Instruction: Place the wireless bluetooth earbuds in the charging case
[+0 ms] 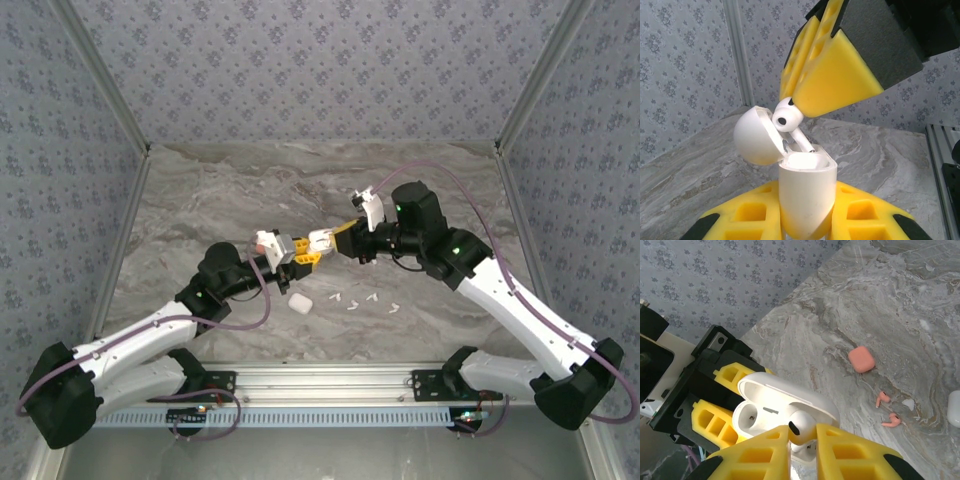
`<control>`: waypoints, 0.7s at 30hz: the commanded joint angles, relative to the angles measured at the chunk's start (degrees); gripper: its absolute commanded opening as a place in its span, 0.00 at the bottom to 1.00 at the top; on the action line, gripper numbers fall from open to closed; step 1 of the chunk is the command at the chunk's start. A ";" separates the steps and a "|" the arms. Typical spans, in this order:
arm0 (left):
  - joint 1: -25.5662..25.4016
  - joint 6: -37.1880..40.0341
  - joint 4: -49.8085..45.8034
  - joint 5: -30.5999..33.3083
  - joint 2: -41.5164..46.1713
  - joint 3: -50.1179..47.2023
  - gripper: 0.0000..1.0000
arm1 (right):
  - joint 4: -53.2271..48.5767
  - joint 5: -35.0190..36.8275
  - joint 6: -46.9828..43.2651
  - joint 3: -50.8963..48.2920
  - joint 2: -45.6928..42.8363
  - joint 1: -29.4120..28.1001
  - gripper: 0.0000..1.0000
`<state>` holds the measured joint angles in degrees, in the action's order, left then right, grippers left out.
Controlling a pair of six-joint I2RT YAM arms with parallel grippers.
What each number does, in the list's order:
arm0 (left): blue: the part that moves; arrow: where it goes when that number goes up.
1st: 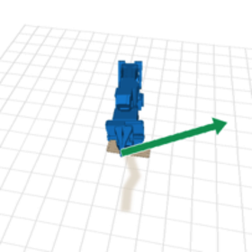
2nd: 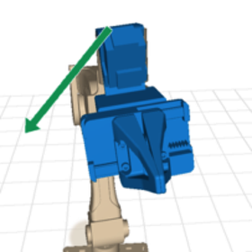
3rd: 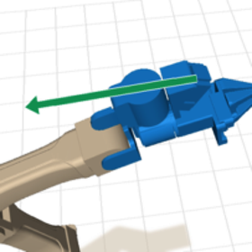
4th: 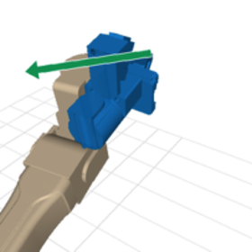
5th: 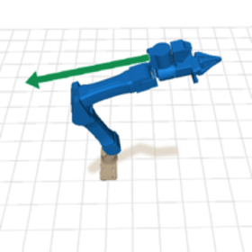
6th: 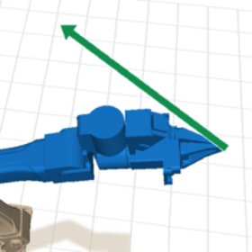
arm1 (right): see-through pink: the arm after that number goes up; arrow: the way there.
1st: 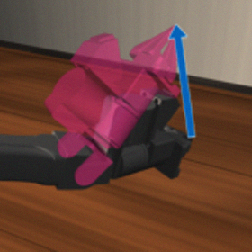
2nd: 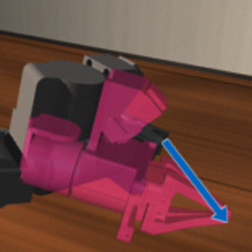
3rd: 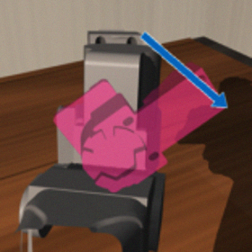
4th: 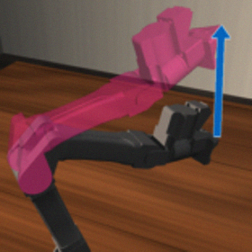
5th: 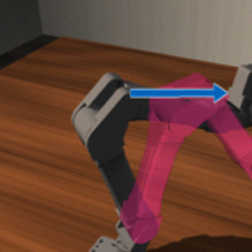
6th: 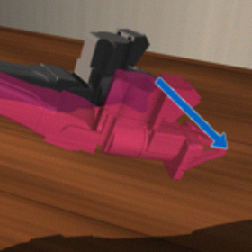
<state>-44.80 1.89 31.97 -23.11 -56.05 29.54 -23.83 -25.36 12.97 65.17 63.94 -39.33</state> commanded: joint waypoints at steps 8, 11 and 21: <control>-0.23 -1.22 2.95 -0.06 0.00 2.36 0.00 | 0.53 0.48 -2.16 -2.43 -2.05 -0.66 0.21; -0.28 -1.23 3.02 -0.17 -0.09 2.34 0.00 | 1.06 0.10 -2.32 -2.68 -2.03 -0.71 0.21; -0.23 -1.28 3.02 -0.39 -0.63 2.62 0.00 | 1.41 -1.05 -2.93 -2.68 -1.63 -1.01 0.24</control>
<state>-44.80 1.41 31.88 -23.09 -56.51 29.54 -22.65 -24.95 11.00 63.11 62.54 -39.81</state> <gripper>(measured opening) 0.187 0.240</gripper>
